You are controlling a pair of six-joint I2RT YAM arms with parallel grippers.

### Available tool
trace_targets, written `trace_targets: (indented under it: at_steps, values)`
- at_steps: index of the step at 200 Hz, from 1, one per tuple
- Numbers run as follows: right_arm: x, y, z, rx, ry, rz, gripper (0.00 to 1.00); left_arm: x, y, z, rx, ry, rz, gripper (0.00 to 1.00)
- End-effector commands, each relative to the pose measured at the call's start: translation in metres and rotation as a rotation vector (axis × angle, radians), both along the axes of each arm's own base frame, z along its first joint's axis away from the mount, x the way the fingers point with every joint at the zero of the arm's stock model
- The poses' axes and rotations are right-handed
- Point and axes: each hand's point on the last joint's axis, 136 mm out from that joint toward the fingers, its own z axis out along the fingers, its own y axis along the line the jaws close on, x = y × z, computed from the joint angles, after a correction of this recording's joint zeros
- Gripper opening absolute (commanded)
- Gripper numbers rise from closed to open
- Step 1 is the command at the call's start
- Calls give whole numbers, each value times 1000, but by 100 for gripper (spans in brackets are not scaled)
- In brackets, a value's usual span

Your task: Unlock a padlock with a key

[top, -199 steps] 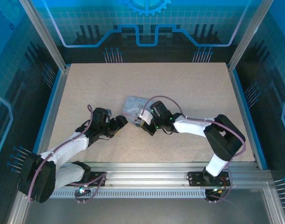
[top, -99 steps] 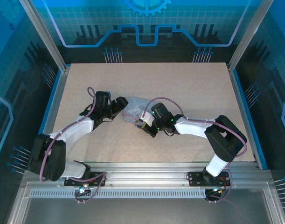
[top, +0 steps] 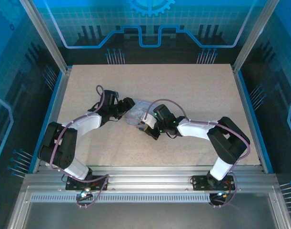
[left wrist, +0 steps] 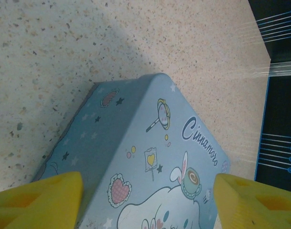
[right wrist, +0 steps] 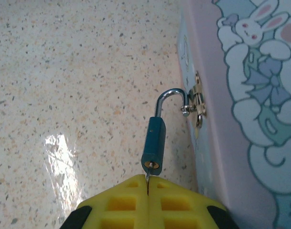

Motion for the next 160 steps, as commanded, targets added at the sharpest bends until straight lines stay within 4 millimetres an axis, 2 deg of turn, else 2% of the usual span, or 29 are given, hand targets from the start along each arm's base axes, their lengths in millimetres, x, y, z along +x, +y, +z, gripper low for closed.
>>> trace_targets:
  at_steps: [1,28,58,80,102,122,125,132,160]
  values:
    - [10,20,22,104,10,23,0,-1,-14,4,-53,-19,-48,73]
    - [13,19,27,165,30,-15,0,-3,-14,5,-56,-24,-52,73]
    - [16,12,18,185,69,-55,0,-6,-14,4,-52,-19,-60,73]
    - [10,15,17,168,66,-37,0,-8,-11,7,-44,-32,-54,74]
    - [4,15,25,163,57,-26,0,-12,-6,14,-38,-52,-42,74]
    - [-1,15,37,166,33,-18,0,-21,2,19,-25,-64,-23,74]
    - [-5,11,30,153,44,-21,0,-22,4,18,-21,-62,-19,74]
    - [-10,8,31,150,44,-22,0,-26,8,22,-13,-74,-9,75]
    - [-17,-1,44,163,20,-39,0,-46,19,31,8,-85,4,75]
